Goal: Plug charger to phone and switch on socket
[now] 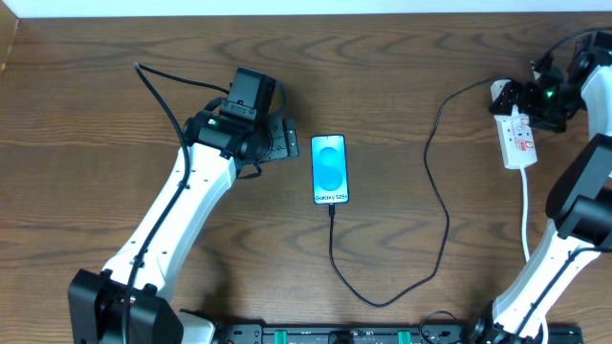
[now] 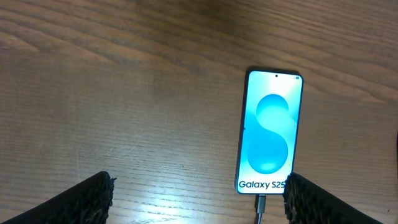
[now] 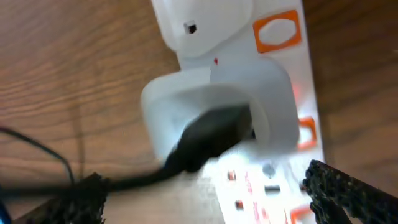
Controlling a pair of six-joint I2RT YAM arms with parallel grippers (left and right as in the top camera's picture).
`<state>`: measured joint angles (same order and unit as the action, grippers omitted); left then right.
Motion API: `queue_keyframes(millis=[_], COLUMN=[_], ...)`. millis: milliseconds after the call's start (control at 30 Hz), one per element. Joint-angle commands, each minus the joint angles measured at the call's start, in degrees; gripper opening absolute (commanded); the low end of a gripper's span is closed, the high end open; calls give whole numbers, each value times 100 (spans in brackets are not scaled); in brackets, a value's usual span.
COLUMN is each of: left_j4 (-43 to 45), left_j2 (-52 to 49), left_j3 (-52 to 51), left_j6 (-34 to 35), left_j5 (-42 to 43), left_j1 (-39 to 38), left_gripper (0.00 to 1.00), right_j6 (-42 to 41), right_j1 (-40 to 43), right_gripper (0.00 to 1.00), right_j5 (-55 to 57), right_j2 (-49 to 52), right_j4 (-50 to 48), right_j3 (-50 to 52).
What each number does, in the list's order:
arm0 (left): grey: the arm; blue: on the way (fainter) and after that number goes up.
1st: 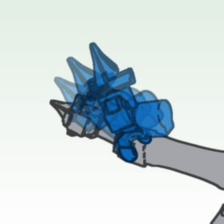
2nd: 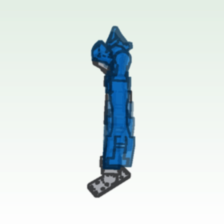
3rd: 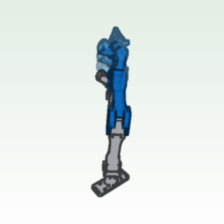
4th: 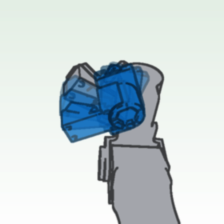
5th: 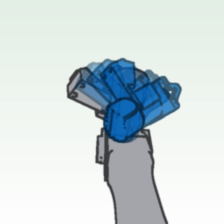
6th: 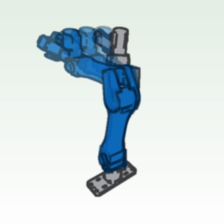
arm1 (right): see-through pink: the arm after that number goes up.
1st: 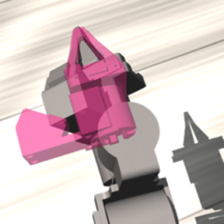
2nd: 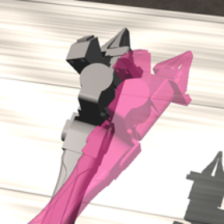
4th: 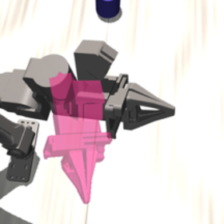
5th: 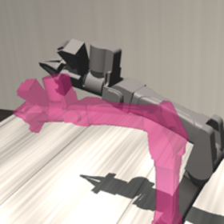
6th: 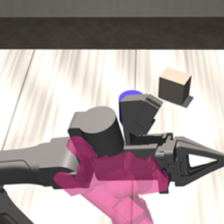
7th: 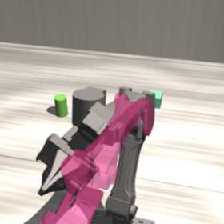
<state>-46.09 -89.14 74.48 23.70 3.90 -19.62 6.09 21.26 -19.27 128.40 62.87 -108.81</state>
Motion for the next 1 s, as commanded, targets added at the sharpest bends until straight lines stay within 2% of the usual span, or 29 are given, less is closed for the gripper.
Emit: queue_keyframes(millis=[0, 167, 467, 967], left_j4=[-15, -15, -15, -15], left_j2=[83, 83, 83, 83], left_j3=[44, 44, 44, 44], left_j6=[-76, -76, -76, -76], left_j5=[-96, -96, -96, -96], left_j1=[0, 0, 0, 0], left_gripper=[87, 87, 87, 87], right_j6=[-96, -417, -1676, -1676], right_j1=[-28, -35, -35, -35], right_gripper=[99, 99, 99, 99], right_j5=[92, 94, 48, 52], right_j2=[-667, -1095, -1429, -1425], right_j4=[179, 431, 962, 1019], right_j3=[-92, -92, -92, -90])
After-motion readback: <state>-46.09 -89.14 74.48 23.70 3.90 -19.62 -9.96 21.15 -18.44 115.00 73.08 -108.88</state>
